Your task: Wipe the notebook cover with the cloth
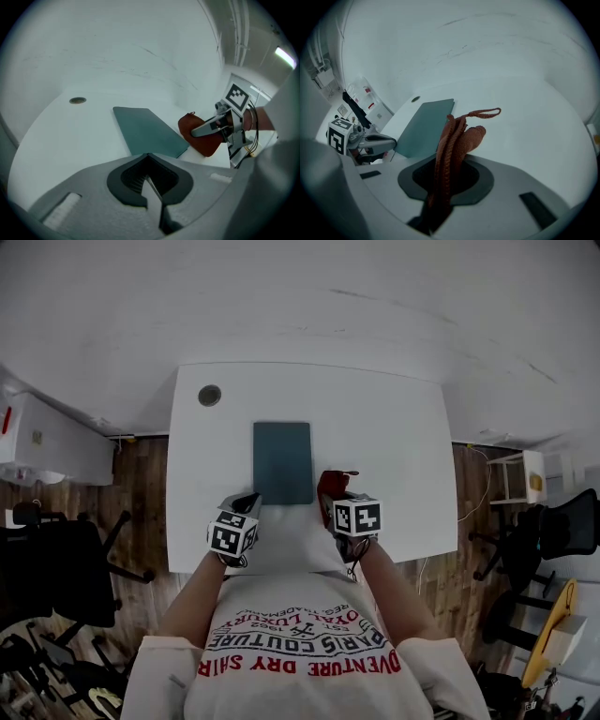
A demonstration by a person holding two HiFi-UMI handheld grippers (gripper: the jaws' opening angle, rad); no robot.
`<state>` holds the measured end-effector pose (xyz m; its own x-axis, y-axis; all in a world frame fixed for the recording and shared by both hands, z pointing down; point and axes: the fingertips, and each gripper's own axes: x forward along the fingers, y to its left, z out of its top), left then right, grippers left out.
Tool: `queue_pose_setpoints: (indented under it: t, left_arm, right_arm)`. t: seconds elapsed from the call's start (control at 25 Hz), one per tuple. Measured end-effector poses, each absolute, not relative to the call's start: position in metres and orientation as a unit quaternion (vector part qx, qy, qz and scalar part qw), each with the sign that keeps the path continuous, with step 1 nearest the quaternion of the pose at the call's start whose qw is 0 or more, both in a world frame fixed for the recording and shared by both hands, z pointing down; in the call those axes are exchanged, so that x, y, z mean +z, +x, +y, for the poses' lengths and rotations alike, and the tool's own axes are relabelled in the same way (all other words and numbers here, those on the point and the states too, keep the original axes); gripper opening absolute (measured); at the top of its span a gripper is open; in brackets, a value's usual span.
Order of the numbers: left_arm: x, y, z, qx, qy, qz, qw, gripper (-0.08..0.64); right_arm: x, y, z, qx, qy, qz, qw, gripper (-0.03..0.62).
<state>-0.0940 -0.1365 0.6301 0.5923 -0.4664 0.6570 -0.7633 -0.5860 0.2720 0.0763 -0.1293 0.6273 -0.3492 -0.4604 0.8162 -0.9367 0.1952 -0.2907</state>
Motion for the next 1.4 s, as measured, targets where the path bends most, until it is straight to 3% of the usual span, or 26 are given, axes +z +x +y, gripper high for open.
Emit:
queue_pose_setpoints:
  t: [0.12, 0.28, 0.64, 0.96, 1.12, 1.4]
  left_arm:
    - [0.628, -0.096, -0.139, 0.271, 0.835, -0.376, 0.295, 0.009]
    - [0.599, -0.095, -0.144, 0.251, 0.84, -0.402, 0.263, 0.009]
    - [0.492, -0.075, -0.157, 0.189, 0.884, -0.411, 0.116, 0.009]
    - [0.361, -0.06, -0.14, 0.03, 0.925, -0.378, -0.004, 0.009]
    - [0.325, -0.075, -0.132, -0.033, 0.923, -0.384, -0.023, 0.009]
    - [0.334, -0.1, -0.128, -0.001, 0.912, -0.409, -0.028, 0.009]
  right_arm:
    - [0.615, 0.079, -0.133, 0.394, 0.487, -0.727, 0.281, 0.078]
    - [0.584, 0.076, -0.143, 0.352, 0.499, -0.753, 0.244, 0.078]
    - [0.49, 0.045, -0.158, 0.234, 0.492, -0.825, 0.15, 0.078]
    - [0.4, 0.022, -0.148, 0.1, 0.471, -0.873, 0.076, 0.077]
    - [0.373, 0.016, -0.136, 0.023, 0.464, -0.883, 0.065, 0.077]
    - [0.375, 0.012, -0.129, 0.003, 0.479, -0.875, 0.07, 0.075]
